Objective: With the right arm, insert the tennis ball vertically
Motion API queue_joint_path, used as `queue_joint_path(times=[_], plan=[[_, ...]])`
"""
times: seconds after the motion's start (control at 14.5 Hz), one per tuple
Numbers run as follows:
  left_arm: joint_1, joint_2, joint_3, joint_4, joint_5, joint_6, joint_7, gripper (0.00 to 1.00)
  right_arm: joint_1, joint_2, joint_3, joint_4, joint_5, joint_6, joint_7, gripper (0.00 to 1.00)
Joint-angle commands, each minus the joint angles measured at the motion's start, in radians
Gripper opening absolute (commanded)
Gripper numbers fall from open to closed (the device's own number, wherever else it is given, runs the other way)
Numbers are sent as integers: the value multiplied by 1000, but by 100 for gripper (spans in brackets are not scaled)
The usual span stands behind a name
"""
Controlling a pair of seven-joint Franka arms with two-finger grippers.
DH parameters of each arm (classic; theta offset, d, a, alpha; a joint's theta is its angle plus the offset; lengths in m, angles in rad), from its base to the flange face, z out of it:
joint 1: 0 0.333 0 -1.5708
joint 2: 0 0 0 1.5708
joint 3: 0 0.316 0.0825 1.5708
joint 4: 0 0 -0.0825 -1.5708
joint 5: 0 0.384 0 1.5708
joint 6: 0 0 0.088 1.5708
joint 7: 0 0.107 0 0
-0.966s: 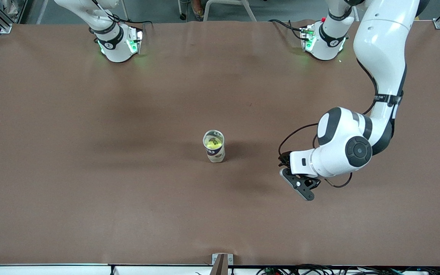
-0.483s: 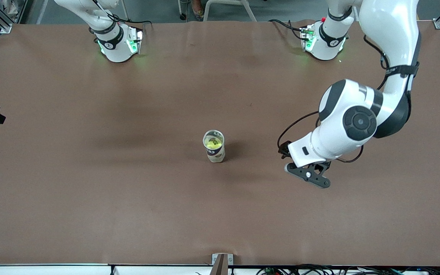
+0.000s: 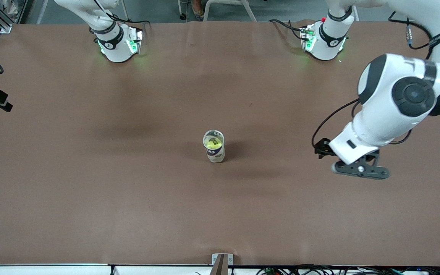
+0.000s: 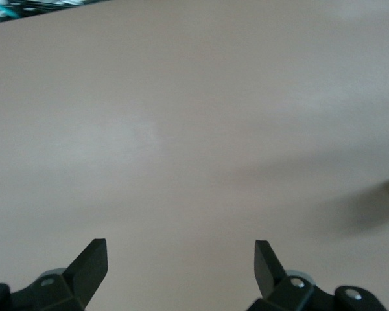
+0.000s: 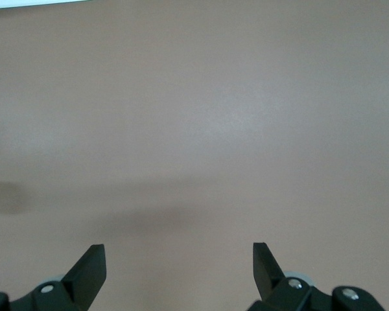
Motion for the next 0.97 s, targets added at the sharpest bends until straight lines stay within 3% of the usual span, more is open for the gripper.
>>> queue_joint_path(times=[0.0, 0.28, 0.55, 0.9], plan=[[66, -52, 4, -14, 20, -44, -10, 100, -12, -33, 17, -46, -22, 30, 14, 100], [111, -64, 4, -11, 19, -104, 4, 100, -13, -30, 19, -40, -23, 26, 14, 100], [123, -144, 7, -16, 8, -107, 18, 100, -15, -28, 19, -40, -22, 29, 18, 100], [94, -250, 35, -28, 0, -274, 84, 100, -12, -27, 19, -36, -22, 23, 10, 100]])
